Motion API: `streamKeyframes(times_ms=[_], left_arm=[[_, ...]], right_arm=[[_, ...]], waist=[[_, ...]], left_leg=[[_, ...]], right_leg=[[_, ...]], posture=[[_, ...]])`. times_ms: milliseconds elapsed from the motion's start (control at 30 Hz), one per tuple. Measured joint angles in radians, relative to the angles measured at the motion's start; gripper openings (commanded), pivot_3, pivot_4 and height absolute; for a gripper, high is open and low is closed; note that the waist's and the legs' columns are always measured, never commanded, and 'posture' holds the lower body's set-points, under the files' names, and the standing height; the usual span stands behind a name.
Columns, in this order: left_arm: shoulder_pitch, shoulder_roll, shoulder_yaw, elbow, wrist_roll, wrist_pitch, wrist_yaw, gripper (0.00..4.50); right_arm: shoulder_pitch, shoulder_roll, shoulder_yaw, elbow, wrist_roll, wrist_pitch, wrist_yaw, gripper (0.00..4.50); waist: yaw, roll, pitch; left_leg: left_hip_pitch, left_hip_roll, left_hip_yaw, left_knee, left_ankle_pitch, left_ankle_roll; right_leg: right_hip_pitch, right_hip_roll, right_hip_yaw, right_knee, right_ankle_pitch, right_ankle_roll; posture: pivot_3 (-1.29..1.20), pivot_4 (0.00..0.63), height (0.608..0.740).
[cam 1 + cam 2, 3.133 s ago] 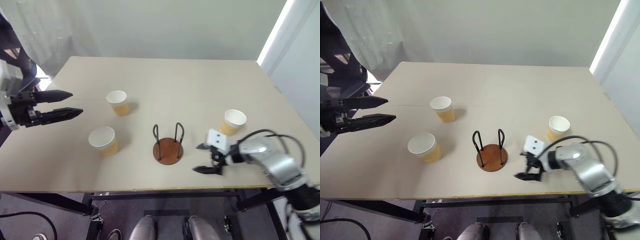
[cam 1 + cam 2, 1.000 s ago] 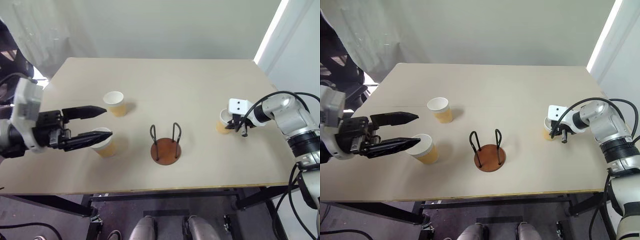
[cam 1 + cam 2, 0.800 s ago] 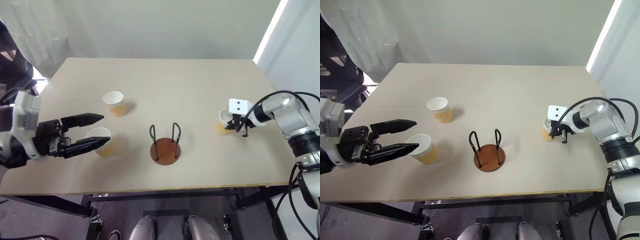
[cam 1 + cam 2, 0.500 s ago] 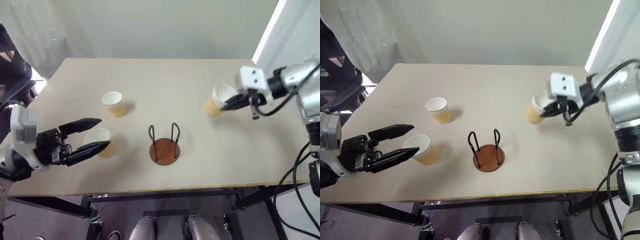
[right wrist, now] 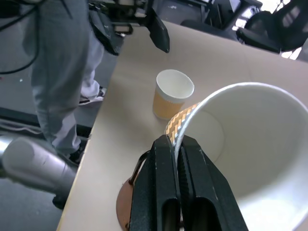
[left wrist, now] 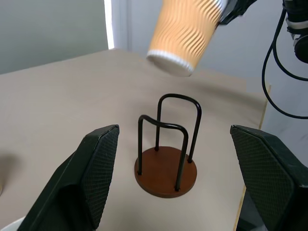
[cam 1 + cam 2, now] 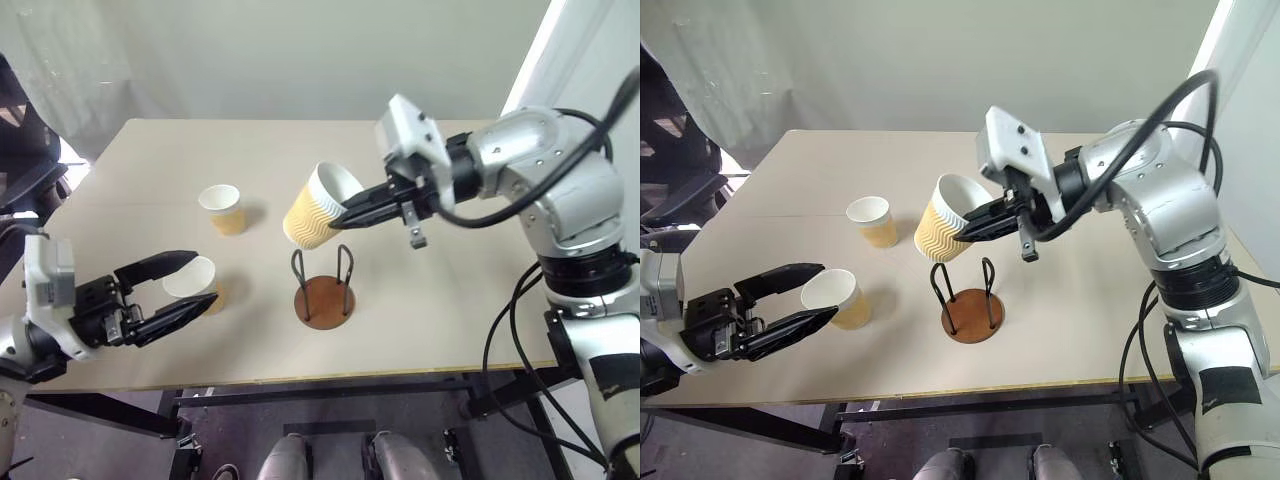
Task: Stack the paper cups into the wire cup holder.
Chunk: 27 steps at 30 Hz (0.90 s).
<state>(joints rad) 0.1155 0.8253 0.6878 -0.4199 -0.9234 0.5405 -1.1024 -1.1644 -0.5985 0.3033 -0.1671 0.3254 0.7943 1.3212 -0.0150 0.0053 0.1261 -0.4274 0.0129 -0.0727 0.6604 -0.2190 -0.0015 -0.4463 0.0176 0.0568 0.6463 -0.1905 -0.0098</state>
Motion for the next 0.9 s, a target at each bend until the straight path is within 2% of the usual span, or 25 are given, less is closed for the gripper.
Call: streamKeyframes(times_ms=[233, 400, 900], left_arm=[[0.026, 0.000, 0.000, -0.009, 0.009, -0.002, 0.019, 3.96], [0.044, 0.006, 0.004, -0.012, 0.008, 0.001, 0.020, 3.96], [0.044, 0.025, 0.006, -0.013, 0.004, 0.005, 0.035, 3.96]], right_arm=[[0.043, -0.009, 0.071, -0.004, -0.026, -0.009, -0.010, 0.04], [0.055, -0.044, 0.092, -0.034, -0.035, -0.024, 0.002, 0.04], [0.093, -0.044, 0.136, -0.059, -0.073, -0.090, 0.002, 0.04]], waist=[[0.000, 0.000, 0.000], [-0.001, 0.000, 0.000], [-0.002, 0.000, 0.000]], left_leg=[[-0.001, 0.000, 0.000, -0.001, -0.001, -0.002], [-0.001, 0.001, 0.000, -0.003, -0.001, -0.002], [-0.001, 0.001, 0.000, -0.003, -0.001, -0.002]], right_leg=[[-0.002, 0.000, 0.000, 0.000, 0.000, -0.001], [-0.002, 0.000, 0.000, 0.000, -0.001, -0.001], [-0.002, 0.001, 0.000, 0.000, -0.001, -0.001]], posture=[[0.00, 0.150, 0.740], [0.00, 0.150, 0.740], [0.00, 0.150, 0.740]])
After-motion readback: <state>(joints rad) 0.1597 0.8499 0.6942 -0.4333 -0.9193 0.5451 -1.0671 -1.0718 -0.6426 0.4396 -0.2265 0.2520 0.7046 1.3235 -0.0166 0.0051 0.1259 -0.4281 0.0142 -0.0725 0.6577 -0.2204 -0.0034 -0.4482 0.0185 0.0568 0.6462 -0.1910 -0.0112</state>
